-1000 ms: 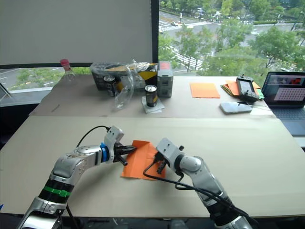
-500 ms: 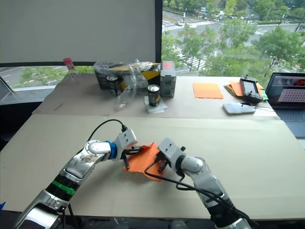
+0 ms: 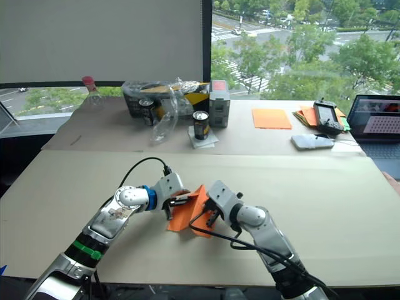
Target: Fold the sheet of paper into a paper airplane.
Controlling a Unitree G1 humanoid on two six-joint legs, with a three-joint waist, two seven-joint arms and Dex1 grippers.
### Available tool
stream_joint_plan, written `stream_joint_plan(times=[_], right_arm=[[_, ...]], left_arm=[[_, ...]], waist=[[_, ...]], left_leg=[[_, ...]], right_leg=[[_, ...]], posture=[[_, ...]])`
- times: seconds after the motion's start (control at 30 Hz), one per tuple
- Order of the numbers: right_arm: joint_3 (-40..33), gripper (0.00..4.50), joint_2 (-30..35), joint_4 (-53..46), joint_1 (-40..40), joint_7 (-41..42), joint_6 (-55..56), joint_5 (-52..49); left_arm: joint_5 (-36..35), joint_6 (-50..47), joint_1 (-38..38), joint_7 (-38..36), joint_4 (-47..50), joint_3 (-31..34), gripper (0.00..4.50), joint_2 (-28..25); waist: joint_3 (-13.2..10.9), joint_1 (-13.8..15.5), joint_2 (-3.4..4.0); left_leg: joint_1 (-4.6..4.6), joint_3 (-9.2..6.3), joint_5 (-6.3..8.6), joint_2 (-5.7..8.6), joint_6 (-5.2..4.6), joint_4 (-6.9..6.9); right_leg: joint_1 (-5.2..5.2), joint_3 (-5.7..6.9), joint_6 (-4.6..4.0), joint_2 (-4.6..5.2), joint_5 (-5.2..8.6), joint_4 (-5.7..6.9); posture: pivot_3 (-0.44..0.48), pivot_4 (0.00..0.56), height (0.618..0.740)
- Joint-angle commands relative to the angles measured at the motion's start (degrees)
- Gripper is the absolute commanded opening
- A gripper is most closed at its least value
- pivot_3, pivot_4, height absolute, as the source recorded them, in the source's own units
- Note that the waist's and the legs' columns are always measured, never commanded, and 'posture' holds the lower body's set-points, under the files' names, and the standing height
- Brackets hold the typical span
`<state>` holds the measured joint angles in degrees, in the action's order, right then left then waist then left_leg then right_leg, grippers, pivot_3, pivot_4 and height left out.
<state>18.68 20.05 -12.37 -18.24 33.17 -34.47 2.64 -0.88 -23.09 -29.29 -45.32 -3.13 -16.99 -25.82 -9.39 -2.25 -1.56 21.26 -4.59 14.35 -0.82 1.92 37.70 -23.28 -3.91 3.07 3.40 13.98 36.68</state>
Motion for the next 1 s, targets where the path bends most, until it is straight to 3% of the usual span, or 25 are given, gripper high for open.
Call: stream_joint_plan(times=[0.03,0.3,0.6,0.63,0.83,1.0], right_arm=[[1.25,0.0,0.21,0.74,0.97,0.67,-1.31,-0.2],[1.45,0.0,0.2,0.82,0.88,0.69,-1.32,-0.14],[1.5,0.0,0.26,0.67,0.96,0.54,-1.43,-0.03],[1.51,0.0,0.26,0.66,0.97,0.53,-1.44,-0.02],[1.61,0.0,0.37,0.59,0.93,0.43,-1.48,0.17],[1.6,0.0,0.54,0.54,0.89,0.46,-1.43,0.27]], left_arm=[[-4.74,-3.98,-0.66,1.07,2.19,5.11,2.45,1.93],[-12.5,-13.93,0.78,4.21,3.78,12.98,2.45,5.15],[-13.25,-12.76,1.53,2.74,3.46,12.06,2.45,4.16],[-13.31,-12.59,1.54,2.67,3.49,12.03,1.9,4.2],[-11.87,-7.39,2.25,-1.03,3.98,9.01,0.02,1.66],[-7.83,0.42,2.42,-3.17,3.65,5.22,0.02,-0.98]], waist=[[0.0,-0.04,0.0],[0.0,-0.17,0.0],[0.0,-0.17,0.0],[0.0,-0.17,0.0],[0.0,-0.17,0.0],[0.0,-0.17,0.0]], left_leg=[[0.0,0.0,0.0,0.0,0.0,0.0],[-0.02,-0.01,0.0,0.0,0.0,0.0],[-0.03,-0.01,0.0,0.0,0.0,0.0],[-0.02,-0.01,0.0,0.0,0.0,0.0],[-0.03,-0.01,0.0,0.0,0.0,0.0],[-0.03,-0.01,0.0,0.0,0.0,0.0]], right_leg=[[0.0,0.0,0.0,0.0,0.0,0.0],[0.0,0.0,-0.05,0.0,-0.03,0.02],[0.0,0.0,-0.12,0.0,-0.07,0.03],[0.0,0.0,-0.13,0.0,-0.08,0.02],[0.0,0.0,-0.13,0.0,-0.08,0.02],[0.0,0.0,-0.13,0.0,-0.08,0.01]], posture=[[0.0,0.15,0.73],[0.0,0.15,0.73],[0.0,0.15,0.73],[0.0,0.15,0.73],[0.0,0.15,0.73],[0.0,0.15,0.73]])
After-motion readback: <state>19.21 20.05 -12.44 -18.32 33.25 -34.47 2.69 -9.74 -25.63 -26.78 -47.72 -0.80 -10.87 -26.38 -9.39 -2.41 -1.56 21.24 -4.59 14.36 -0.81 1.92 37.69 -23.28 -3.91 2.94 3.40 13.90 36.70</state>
